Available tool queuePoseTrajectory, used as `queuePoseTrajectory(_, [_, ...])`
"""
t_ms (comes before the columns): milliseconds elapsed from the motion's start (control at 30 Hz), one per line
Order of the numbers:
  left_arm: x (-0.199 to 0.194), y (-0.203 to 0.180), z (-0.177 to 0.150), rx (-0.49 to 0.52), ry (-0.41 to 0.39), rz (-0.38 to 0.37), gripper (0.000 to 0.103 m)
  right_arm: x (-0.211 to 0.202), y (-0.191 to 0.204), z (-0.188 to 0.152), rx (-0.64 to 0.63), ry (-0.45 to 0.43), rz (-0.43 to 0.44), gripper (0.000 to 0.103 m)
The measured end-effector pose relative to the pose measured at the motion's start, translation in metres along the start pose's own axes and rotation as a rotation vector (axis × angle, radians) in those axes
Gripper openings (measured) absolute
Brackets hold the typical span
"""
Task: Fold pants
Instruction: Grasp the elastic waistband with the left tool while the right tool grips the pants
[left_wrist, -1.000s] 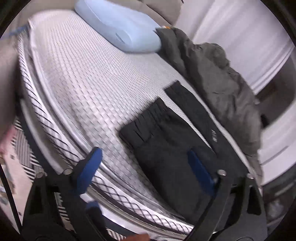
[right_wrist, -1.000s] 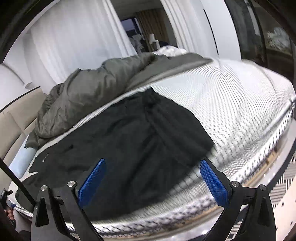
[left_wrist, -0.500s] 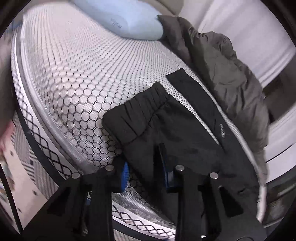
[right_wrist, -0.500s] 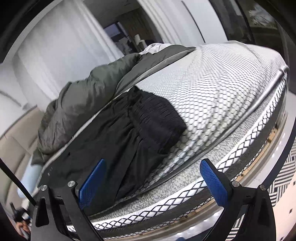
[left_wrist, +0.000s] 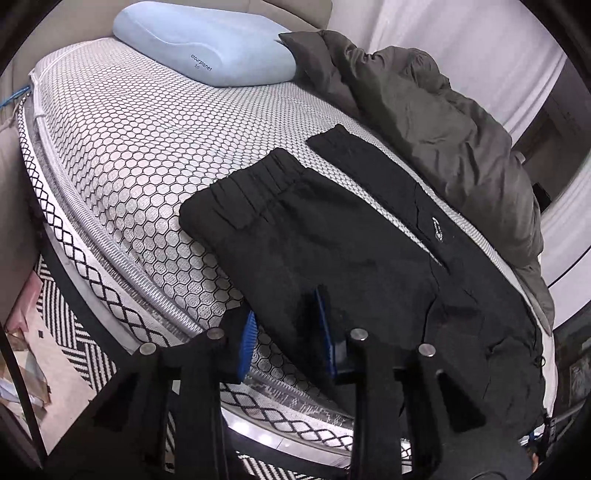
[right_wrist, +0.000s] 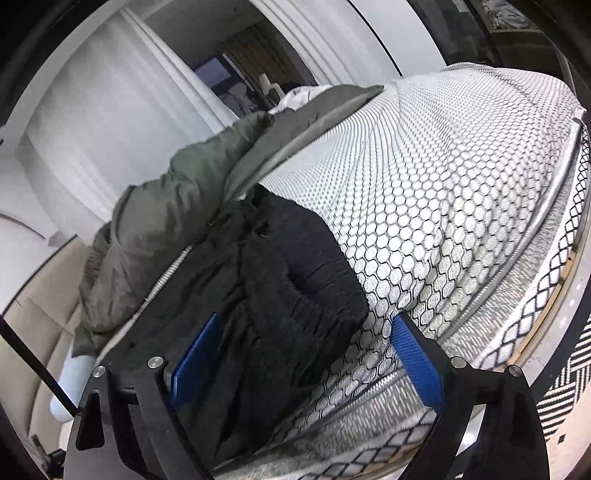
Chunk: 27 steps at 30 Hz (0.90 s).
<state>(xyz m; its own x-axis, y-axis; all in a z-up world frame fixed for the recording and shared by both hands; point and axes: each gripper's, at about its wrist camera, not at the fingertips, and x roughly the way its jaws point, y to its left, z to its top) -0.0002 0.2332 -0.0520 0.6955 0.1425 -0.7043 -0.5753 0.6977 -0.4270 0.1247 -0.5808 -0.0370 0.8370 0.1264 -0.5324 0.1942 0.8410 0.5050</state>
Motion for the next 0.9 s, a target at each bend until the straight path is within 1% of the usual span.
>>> queuePoseTrajectory(100, [0.005, 0.002, 0.001, -0.035, -0.002, -0.01, 0.024, -0.003, 0.011, -0.004, -0.045, -0.014, -0.014, 0.09])
queuePoseTrajectory(167, [0.005, 0.001, 0.002, -0.03, -0.008, -0.007, 0.025, -0.011, 0.017, -0.007, -0.081, -0.027, -0.019, 0.086])
queuePoseTrajectory(233, [0.005, -0.003, 0.002, -0.02, -0.023, -0.005, 0.025, -0.019, 0.021, -0.008, -0.119, -0.045, -0.006, 0.086])
queuePoseTrajectory(300, [0.004, -0.007, 0.001, -0.018, -0.036, 0.0, 0.025, -0.021, 0.021, -0.005, -0.13, -0.053, 0.028, 0.086])
queuePoseTrajectory(367, [0.002, -0.009, 0.001, -0.032, -0.062, -0.014, 0.025, -0.017, 0.018, -0.001, -0.122, -0.052, 0.023, 0.086])
queuePoseTrajectory(433, [0.005, -0.011, 0.0, -0.019, -0.05, -0.001, 0.025, -0.009, 0.014, 0.003, -0.093, -0.044, 0.042, 0.085])
queuePoseTrajectory(467, [0.009, -0.011, -0.001, -0.018, -0.034, -0.001, 0.025, -0.004, 0.012, 0.004, -0.07, -0.032, 0.054, 0.078])
queuePoseTrajectory(500, [0.015, -0.009, -0.002, -0.033, -0.001, -0.019, 0.025, -0.001, 0.011, 0.003, -0.051, -0.028, 0.072, 0.077])
queuePoseTrajectory(533, [0.018, -0.007, -0.002, -0.049, 0.013, -0.031, 0.025, 0.0, 0.012, 0.001, -0.04, -0.029, 0.103, 0.076])
queuePoseTrajectory(567, [0.019, -0.004, -0.001, -0.065, 0.015, -0.044, 0.025, 0.001, 0.015, -0.002, -0.036, -0.031, 0.131, 0.072])
queuePoseTrajectory(600, [0.02, -0.002, -0.001, -0.082, 0.014, -0.06, 0.025, 0.002, 0.015, -0.005, -0.032, -0.023, 0.153, 0.066])
queuePoseTrajectory(633, [0.021, -0.001, 0.001, -0.089, 0.015, -0.066, 0.025, 0.005, 0.015, -0.008, -0.017, -0.005, 0.185, 0.058])
queuePoseTrajectory(700, [0.026, 0.0, 0.006, -0.097, 0.013, -0.07, 0.025, 0.009, 0.009, -0.012, 0.047, 0.014, 0.258, 0.051])
queuePoseTrajectory(733, [0.028, 0.0, 0.009, -0.103, 0.008, -0.065, 0.024, 0.011, 0.006, -0.013, 0.074, 0.018, 0.279, 0.038])
queuePoseTrajectory(767, [0.03, -0.001, 0.012, -0.109, -0.001, -0.056, 0.02, 0.013, 0.004, -0.011, 0.091, 0.022, 0.271, 0.026])
queuePoseTrajectory(800, [0.03, -0.003, 0.015, -0.109, -0.014, -0.046, 0.015, 0.014, 0.003, -0.009, 0.096, 0.03, 0.258, 0.024])
queuePoseTrajectory(833, [0.031, -0.004, 0.018, -0.102, -0.025, -0.033, 0.006, 0.015, 0.003, -0.007, 0.096, 0.037, 0.258, 0.02])
queuePoseTrajectory(900, [0.03, -0.007, 0.021, -0.09, -0.037, -0.03, 0.002, 0.012, 0.004, -0.002, 0.088, 0.027, 0.239, 0.017])
